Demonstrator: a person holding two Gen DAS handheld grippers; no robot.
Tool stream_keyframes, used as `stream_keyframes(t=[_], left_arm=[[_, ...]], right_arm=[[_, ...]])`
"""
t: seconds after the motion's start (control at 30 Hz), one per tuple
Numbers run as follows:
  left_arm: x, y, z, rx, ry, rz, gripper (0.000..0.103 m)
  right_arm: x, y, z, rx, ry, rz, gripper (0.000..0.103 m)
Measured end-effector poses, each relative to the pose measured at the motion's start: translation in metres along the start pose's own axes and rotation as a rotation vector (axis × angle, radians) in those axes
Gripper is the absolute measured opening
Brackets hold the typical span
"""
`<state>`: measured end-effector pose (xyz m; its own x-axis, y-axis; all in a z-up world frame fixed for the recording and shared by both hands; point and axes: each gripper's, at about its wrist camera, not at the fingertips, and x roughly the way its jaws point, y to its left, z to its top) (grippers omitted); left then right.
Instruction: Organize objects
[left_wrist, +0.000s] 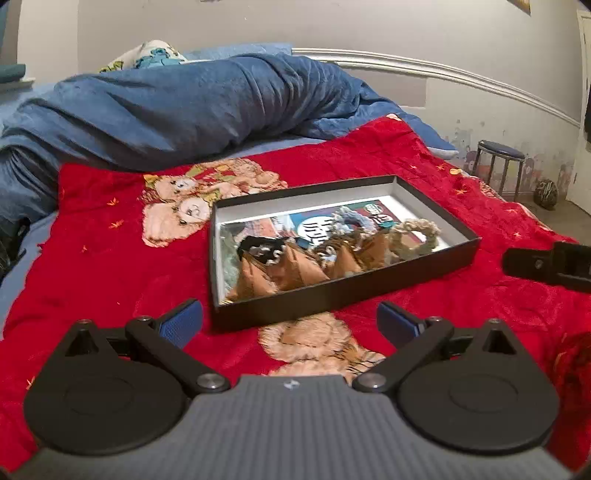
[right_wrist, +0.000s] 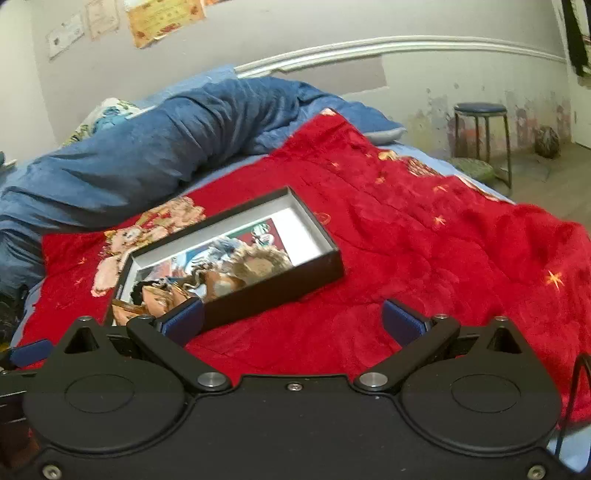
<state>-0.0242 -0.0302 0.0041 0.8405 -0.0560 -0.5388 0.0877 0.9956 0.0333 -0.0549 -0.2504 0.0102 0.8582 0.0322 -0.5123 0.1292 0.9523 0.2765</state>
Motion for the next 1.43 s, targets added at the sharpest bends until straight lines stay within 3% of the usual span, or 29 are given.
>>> stream_keyframes(t=[0.27, 0.53, 0.87, 1.43], left_arm=[[-0.022, -0.006, -0.009, 0.025, -0.043, -0.036, 0.103], [-0.016, -0.01, -0.009, 0.029, -0.029, -0.031, 0.103], [0.006, 0.013, -0.006, -0.138, 0.098, -0.027, 0.103], [0.006, 0.008, -0.008, -0.134, 0.132, -0.032, 0.103]], right_arm=[[-0.027, 0.011, -0.006, -0.049, -0.1, 0.019, 0.103], [-0.005, 0.031, -0.008, -0.126, -0.009, 0.017, 0.103], [0.011, 0.033, -0.011, -0.132, 0.031, -0.006, 0.103], [0.007, 0.034, -0.011, -0.159, 0.029, -0.014, 0.103]])
